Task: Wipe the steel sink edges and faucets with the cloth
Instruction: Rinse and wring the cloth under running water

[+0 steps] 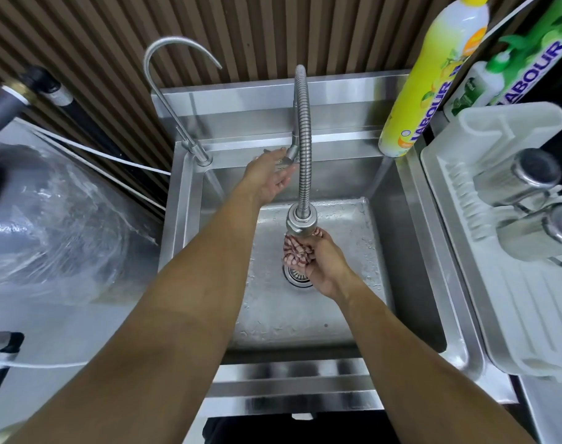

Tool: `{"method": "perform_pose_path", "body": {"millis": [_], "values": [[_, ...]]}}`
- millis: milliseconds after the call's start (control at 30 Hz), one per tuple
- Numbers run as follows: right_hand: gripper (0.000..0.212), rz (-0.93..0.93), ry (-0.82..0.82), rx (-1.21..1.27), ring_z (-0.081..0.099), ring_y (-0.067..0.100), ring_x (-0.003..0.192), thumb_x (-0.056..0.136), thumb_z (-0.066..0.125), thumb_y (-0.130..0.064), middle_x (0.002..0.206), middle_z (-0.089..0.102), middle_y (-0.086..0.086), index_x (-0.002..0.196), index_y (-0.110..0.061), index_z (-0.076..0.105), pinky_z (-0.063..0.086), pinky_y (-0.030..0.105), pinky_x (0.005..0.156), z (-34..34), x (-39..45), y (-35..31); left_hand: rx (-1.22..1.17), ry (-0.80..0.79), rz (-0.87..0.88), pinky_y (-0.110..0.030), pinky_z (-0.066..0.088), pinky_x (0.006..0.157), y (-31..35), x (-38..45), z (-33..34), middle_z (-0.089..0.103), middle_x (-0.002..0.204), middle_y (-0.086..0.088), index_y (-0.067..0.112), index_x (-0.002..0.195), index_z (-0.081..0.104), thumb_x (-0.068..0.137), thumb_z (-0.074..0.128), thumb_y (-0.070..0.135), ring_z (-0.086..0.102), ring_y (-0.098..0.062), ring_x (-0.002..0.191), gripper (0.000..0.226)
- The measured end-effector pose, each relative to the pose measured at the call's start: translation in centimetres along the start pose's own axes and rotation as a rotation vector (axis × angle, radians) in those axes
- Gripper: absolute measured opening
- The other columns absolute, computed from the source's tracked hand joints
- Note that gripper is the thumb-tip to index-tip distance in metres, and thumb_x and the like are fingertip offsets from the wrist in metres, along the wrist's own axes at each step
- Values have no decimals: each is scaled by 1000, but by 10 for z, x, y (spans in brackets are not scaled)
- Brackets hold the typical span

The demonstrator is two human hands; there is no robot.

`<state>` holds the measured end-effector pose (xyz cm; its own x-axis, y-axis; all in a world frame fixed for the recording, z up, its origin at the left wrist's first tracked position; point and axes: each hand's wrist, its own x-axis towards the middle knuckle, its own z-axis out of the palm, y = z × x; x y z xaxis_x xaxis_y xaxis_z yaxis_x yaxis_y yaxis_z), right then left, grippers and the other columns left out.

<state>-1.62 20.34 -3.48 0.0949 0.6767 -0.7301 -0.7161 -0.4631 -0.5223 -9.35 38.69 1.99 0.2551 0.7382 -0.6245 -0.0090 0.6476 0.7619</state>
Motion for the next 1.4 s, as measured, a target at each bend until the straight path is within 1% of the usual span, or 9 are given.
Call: {"method": "perform_pose_path", "body": {"millis": [67,233,400,600,733,833,967,1233,1400], "values": [[35,-7,-16,0,69,35,112,99,58,-4,121,71,18,132,-12,53,62,49,80,-6,-5,1,-40,-2,34,-36,52,101,2,2,5,71,122,-9,18,139,45,100,56,7,76,-20,98,42],[30,-58,68,-95,72,28,104,98,61,-10,115,75,12,127,-15,55,61,46,88,-9,-11,1,260,-3,225,-31,55,80,-7,-10,18,67,124,13,51,122,66,101,58,12,64,-17,110,45],[31,-45,47,-11,65,29,91,99,37,-18,103,71,17,111,-6,63,53,41,80,-1,-17,0,431,-114,171,-45,56,94,-11,-33,-11,50,153,2,43,155,32,97,63,43,57,-20,125,65],[16,-233,89,-282,70,27,105,100,63,-10,112,73,12,116,-13,64,63,42,84,-11,-36,-1,366,-365,-269,-43,52,96,-121,-108,-42,72,127,-5,26,133,61,88,61,69,68,-25,113,61],[15,-399,110,-631,74,20,88,92,77,-25,95,77,5,104,-16,73,62,32,74,-20,-40,-13,286,-246,-218,-36,52,84,-138,-118,-43,76,108,0,27,138,56,78,69,74,68,-18,92,77],[20,-347,135,-600,69,14,75,94,75,-25,87,75,5,101,-6,70,54,20,63,-19,-43,-25,351,-314,-268,-38,57,90,-129,-125,-42,74,120,1,33,130,62,77,63,82,67,-21,109,72],[12,-257,59,-626,68,17,66,99,69,-19,79,73,7,92,-9,68,55,28,60,-17,-48,-38,497,-270,-181,-34,56,80,-122,-127,-41,72,116,2,23,117,66,85,76,56,63,-17,100,47],[26,-351,135,-858,54,15,83,109,45,-33,90,61,2,92,-15,53,46,33,77,-16,-53,-52,610,-130,53,-45,45,111,-97,-123,-44,75,119,7,30,110,74,82,60,77,63,-14,118,57],[30,-335,170,-633,66,26,101,111,42,-33,106,68,7,113,-7,58,57,38,76,-19,-55,-42,466,-84,54,-47,56,100,-93,-120,-40,81,97,0,17,106,75,96,55,64,76,-20,99,52]]}}
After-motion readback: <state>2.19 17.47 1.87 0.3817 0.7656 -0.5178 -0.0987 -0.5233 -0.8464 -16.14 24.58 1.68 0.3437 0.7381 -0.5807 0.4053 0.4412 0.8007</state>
